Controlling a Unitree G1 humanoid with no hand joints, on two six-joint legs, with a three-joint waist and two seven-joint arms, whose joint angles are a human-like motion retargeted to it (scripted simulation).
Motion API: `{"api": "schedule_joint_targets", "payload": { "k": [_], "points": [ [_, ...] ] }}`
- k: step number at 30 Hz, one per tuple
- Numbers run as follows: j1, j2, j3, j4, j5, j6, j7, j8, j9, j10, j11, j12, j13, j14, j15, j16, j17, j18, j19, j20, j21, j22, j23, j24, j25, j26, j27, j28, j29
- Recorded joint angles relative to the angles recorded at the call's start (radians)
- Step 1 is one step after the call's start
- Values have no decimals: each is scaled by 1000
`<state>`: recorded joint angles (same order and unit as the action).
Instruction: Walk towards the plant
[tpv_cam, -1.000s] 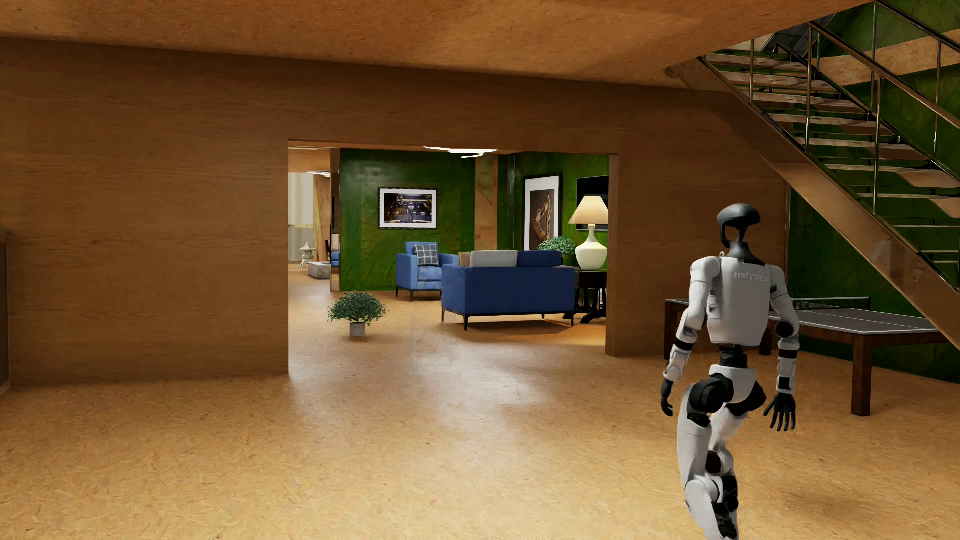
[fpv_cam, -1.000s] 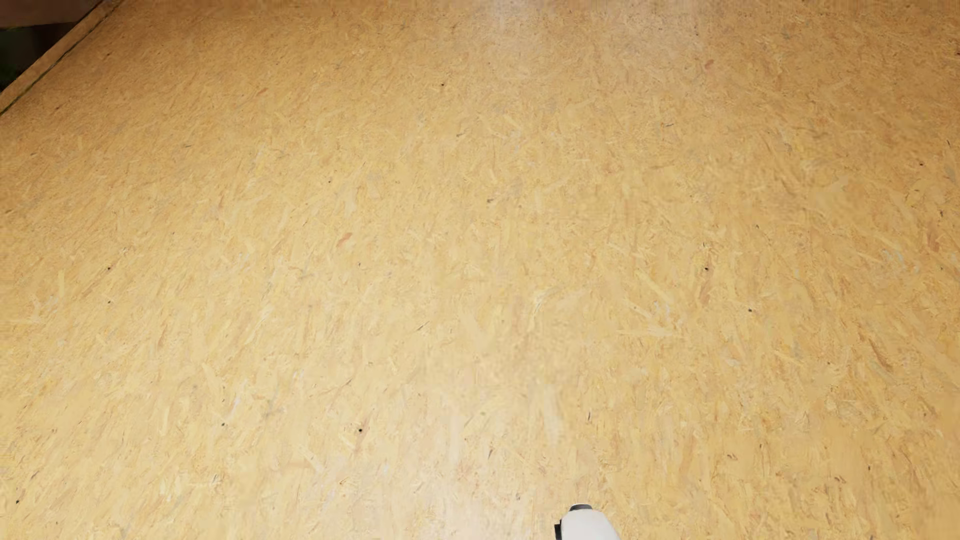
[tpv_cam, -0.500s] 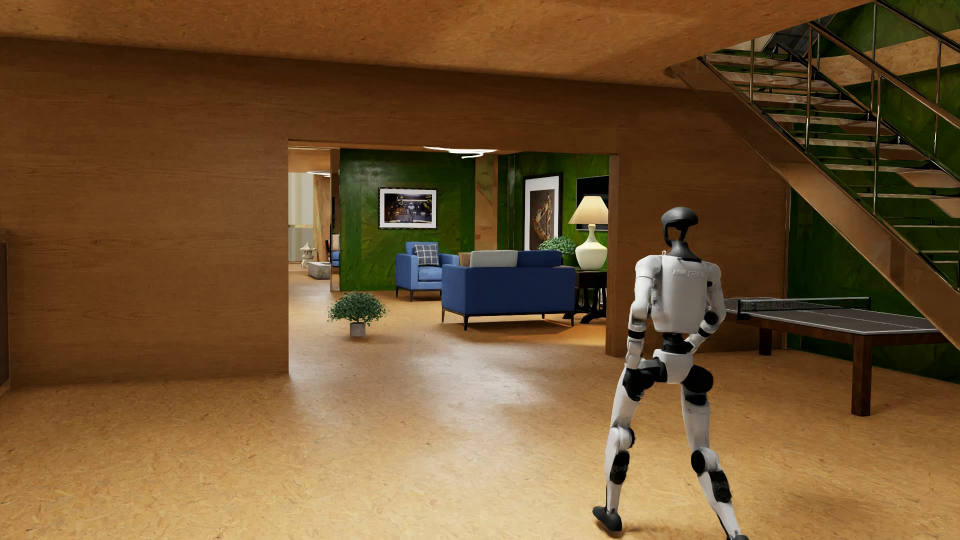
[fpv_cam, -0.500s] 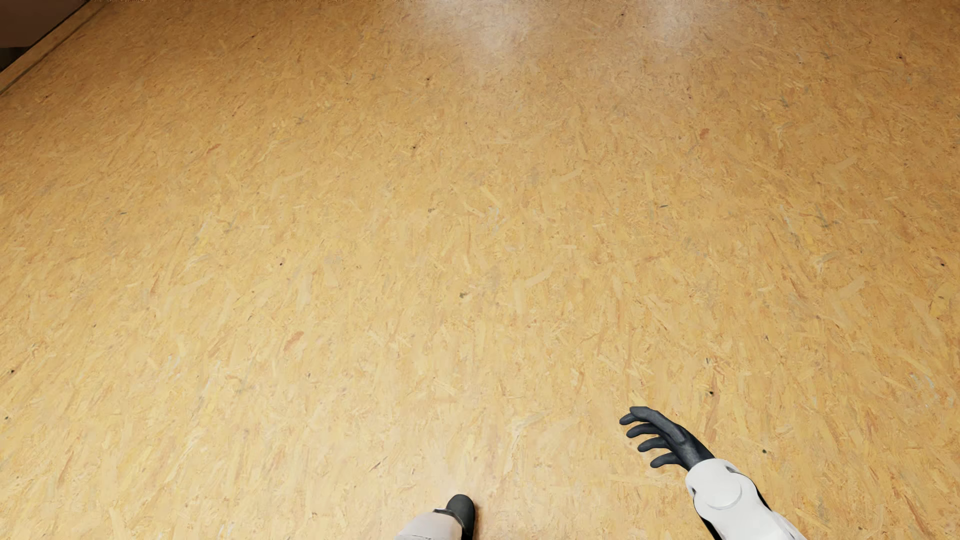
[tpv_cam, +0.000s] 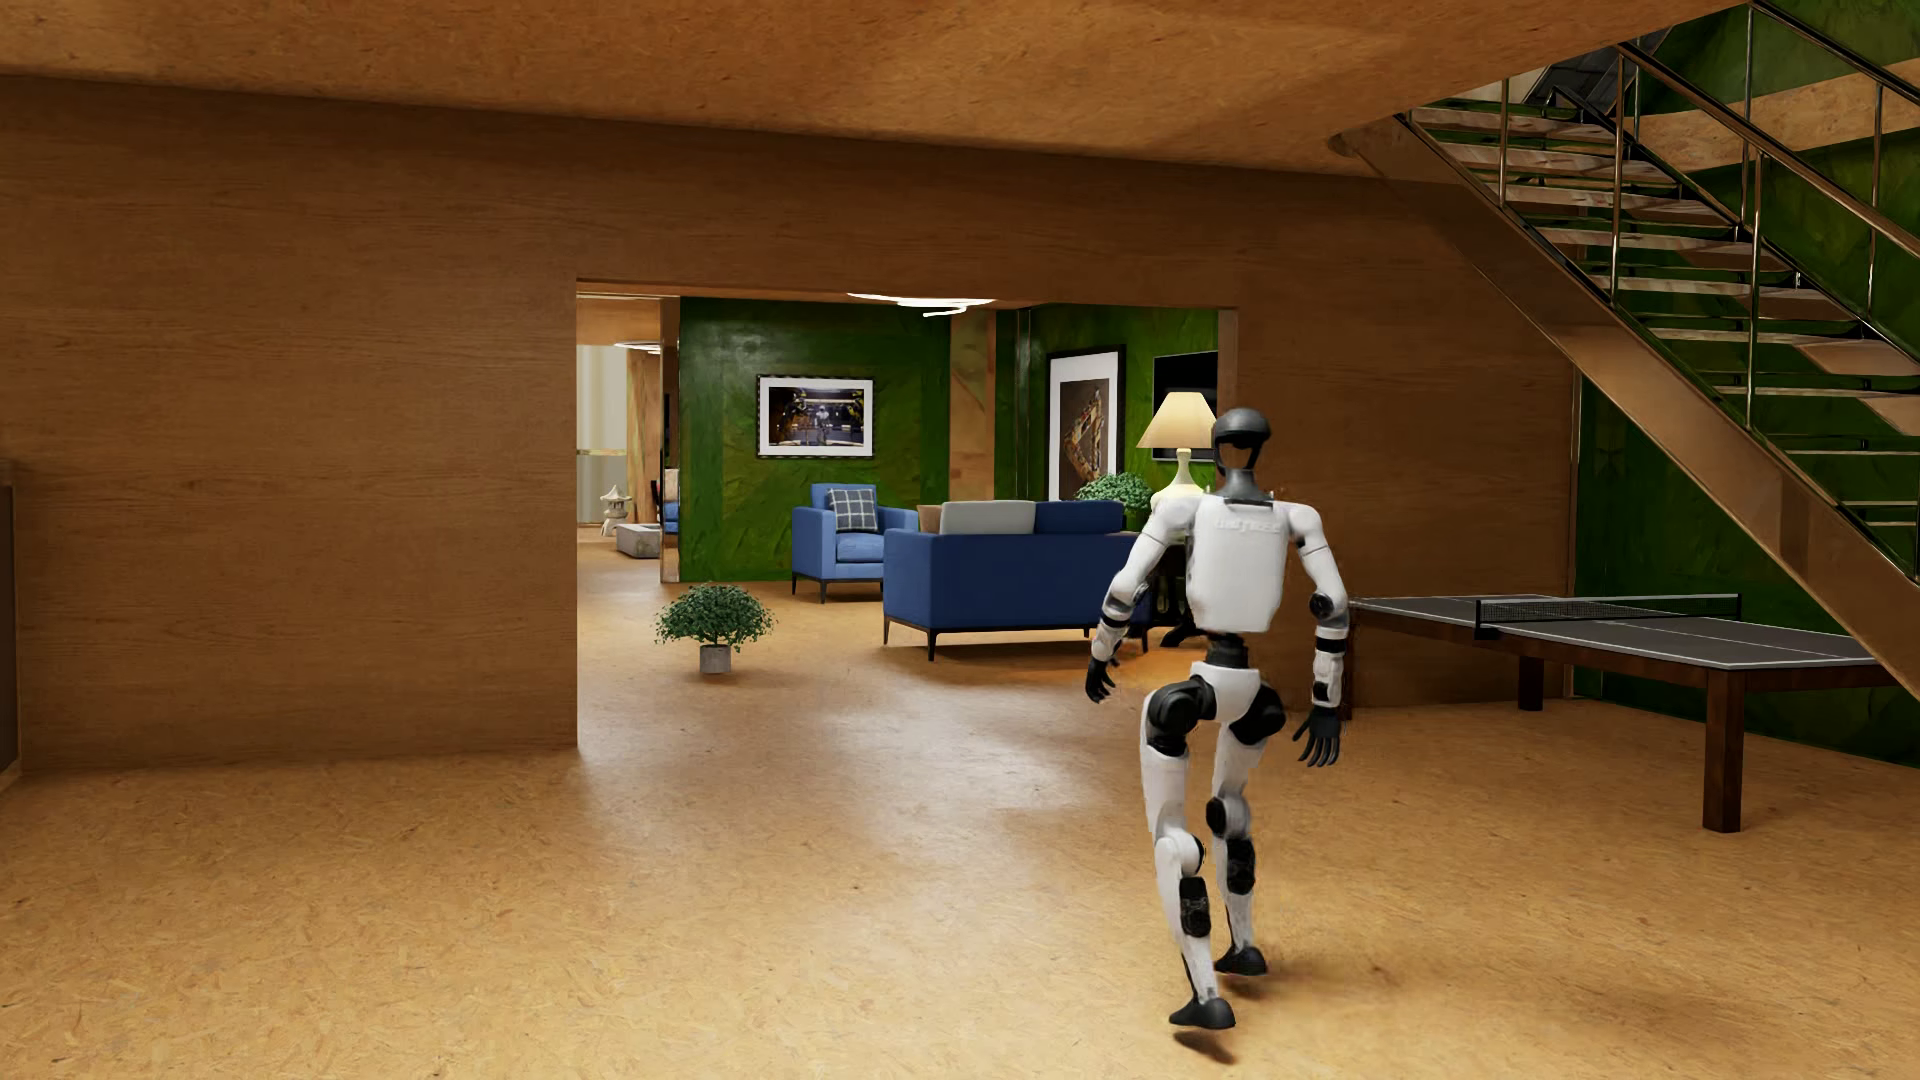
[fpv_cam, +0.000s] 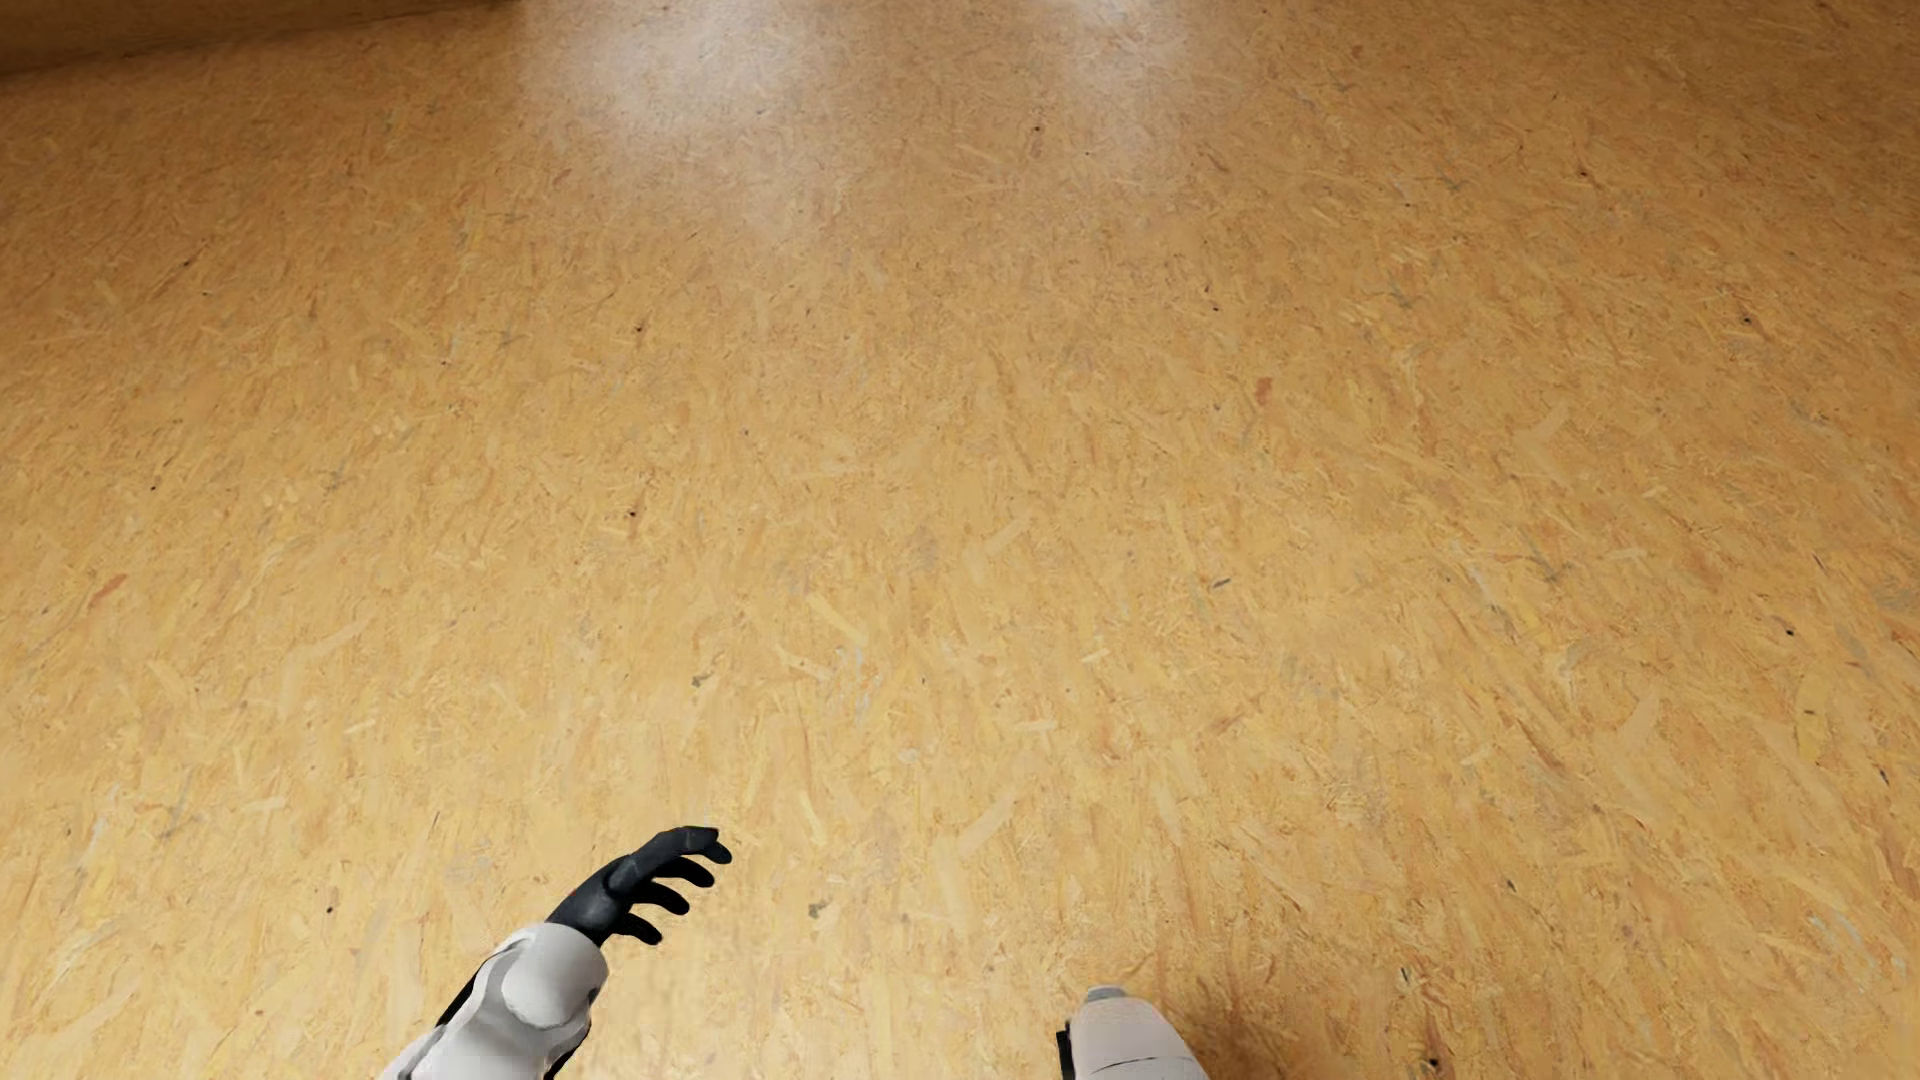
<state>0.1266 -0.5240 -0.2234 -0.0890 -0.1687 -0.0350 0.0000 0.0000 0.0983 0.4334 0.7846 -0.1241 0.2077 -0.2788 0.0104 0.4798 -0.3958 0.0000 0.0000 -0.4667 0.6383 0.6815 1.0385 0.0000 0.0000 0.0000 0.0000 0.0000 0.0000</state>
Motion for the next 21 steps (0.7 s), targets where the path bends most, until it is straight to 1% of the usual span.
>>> {"api": "schedule_joint_targets", "payload": {
  "k": [1,2,3,4,5,6,7,8,9,10,11,12,13,14,15,16,18,19,20,21],
  "points": [
    [29,2,3,-3,4,-2,0,0,-10,1,-120,-16,1,-30,12,1,4,0,0,12,18,-16,10,0,0,0,0,0,0],
    [55,19,5,-2,1,-5,0,0,-21,4,-532,-29,-4,-49,81,-5,9,0,0,16,37,-21,23,0,0,0,0,0,0],
    [77,38,-4,11,-14,-2,0,0,-26,0,-660,-36,-12,-41,114,-16,14,0,0,10,59,-20,35,0,0,0,0,0,0],
    [95,-1,-5,22,-15,-1,0,0,-22,-3,-328,-32,-29,-7,59,-33,21,0,0,2,77,-14,52,0,0,0,0,0,0],
    [116,-41,-6,38,-1,1,0,0,-21,8,-249,-7,-50,47,0,-49,28,0,0,-9,96,-7,65,0,0,0,0,0,0],
    [125,-44,-19,65,-2,8,0,0,-30,31,-191,32,-60,134,31,-66,35,0,0,-34,87,8,62,0,0,0,0,0,0],
    [117,-42,-13,86,0,17,0,0,-30,98,-105,80,-68,275,49,-84,42,0,0,-69,65,39,54,0,0,0,0,0,0],
    [61,-20,9,102,19,23,0,0,-29,235,-54,128,-84,431,20,-96,45,0,0,-116,47,79,44,0,0,0,0,0,0],
    [-49,30,30,127,36,37,0,0,-31,438,-36,157,-105,564,-27,-107,46,0,0,-181,10,128,33,0,0,0,0,0,0],
    [-133,140,60,140,82,50,0,0,2,633,-78,209,-113,664,-55,-96,25,0,0,-230,19,107,-49,0,0,0,0,0,0],
    [-232,205,106,137,103,54,0,0,9,815,-105,236,-135,663,-75,-97,11,0,0,-265,-11,116,-86,0,0,0,0,0,0],
    [-318,269,167,119,110,46,0,0,14,921,-136,268,-160,606,-86,-97,-3,0,0,-277,-42,114,-111,0,0,0,0,0,0],
    [-393,346,229,106,111,39,0,0,21,954,-171,303,-190,558,-93,-91,-18,0,0,-278,-62,101,-127,0,0,0,0,0,0],
    [-456,415,290,94,108,31,0,0,27,929,-197,340,-220,520,-100,-82,-31,0,0,-274,-84,81,-139,0,0,0,0,0,0],
    [-509,479,343,87,106,26,0,0,31,846,-217,375,-252,511,-110,-74,-43,0,0,-263,-103,64,-148,0,0,0,0,0,0],
    [-553,533,380,82,106,24,0,0,34,712,-229,406,-285,547,-131,-70,-55,0,0,-257,-122,51,-161,0,0,0,0,0,0],
    [-580,626,410,68,109,22,0,0,33,339,-245,441,-349,677,-195,-80,-70,0,0,-259,-164,68,-183,0,0,0,0,0,0],
    [-566,672,406,59,117,25,0,0,25,137,-256,442,-373,630,-227,-91,-72,0,0,-273,-182,95,-195,0,0,0,0,0,0],
    [-548,715,408,52,125,26,0,0,6,58,-265,440,-379,404,-252,-101,-68,0,0,-272,-208,122,-217,0,0,0,0,0,0],
    [-512,752,411,49,129,29,0,0,-4,-183,-269,436,-377,313,-265,-107,-62,0,0,-283,-231,130,-247,0,0,0,0,0,0]
  ]
}}
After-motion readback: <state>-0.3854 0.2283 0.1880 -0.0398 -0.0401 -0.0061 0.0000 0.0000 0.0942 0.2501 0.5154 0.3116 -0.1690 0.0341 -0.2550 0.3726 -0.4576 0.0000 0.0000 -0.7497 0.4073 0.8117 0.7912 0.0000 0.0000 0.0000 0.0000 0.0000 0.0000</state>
